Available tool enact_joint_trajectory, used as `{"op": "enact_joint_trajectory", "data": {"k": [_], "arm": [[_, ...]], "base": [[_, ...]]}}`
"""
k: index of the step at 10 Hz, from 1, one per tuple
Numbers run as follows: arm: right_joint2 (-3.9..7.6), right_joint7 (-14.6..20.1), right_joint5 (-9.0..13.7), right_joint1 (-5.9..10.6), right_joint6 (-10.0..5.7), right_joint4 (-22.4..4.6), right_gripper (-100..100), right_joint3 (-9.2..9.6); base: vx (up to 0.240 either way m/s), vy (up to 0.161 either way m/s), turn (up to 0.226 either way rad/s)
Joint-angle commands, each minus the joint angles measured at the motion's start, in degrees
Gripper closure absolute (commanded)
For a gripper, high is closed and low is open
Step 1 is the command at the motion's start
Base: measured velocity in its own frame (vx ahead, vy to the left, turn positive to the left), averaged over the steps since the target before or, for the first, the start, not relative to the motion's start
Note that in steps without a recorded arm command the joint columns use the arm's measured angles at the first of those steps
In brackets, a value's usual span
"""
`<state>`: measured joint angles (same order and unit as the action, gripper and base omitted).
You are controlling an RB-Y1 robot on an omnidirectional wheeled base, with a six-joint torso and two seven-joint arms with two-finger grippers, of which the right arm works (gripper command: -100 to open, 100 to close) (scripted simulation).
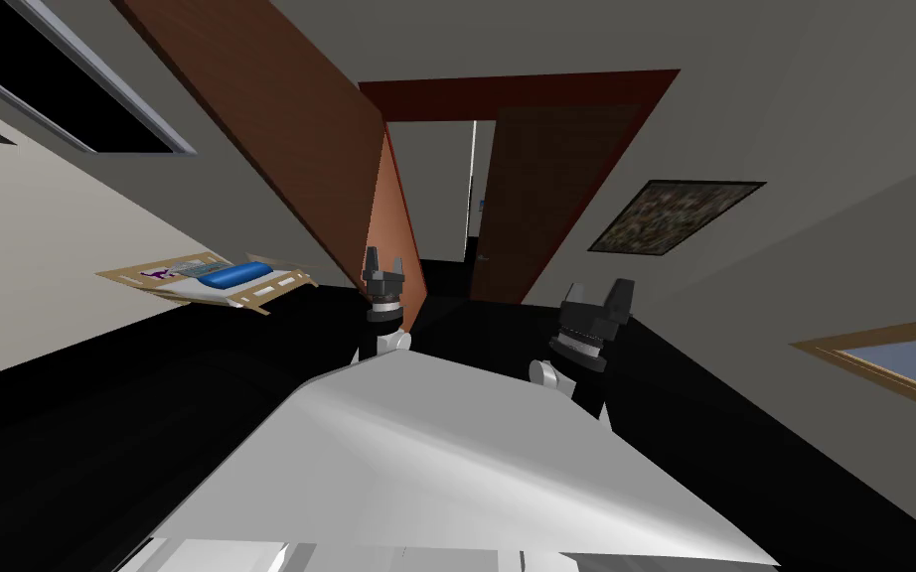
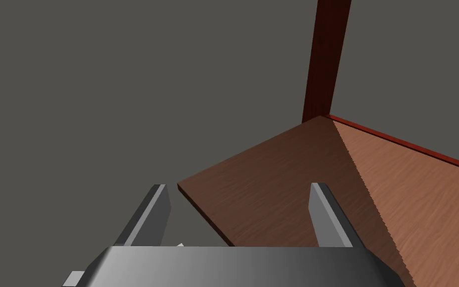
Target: Pull the door open
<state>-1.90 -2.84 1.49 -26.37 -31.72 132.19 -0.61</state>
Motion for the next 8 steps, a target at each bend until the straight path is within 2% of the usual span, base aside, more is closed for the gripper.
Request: {"op": "enact_joint_trajectory", "data": {"k": [1,8], "arm": [[0.84,0.17,0.25,0.53,-0.31,-1.97,-100,-0.05],[3.36,0.81,1.23,2.58,-1.5,-9.62,-100,-0.25]], "base": [[0.073,-0.012,0.064],[0.131,0.024,0.04]]}}
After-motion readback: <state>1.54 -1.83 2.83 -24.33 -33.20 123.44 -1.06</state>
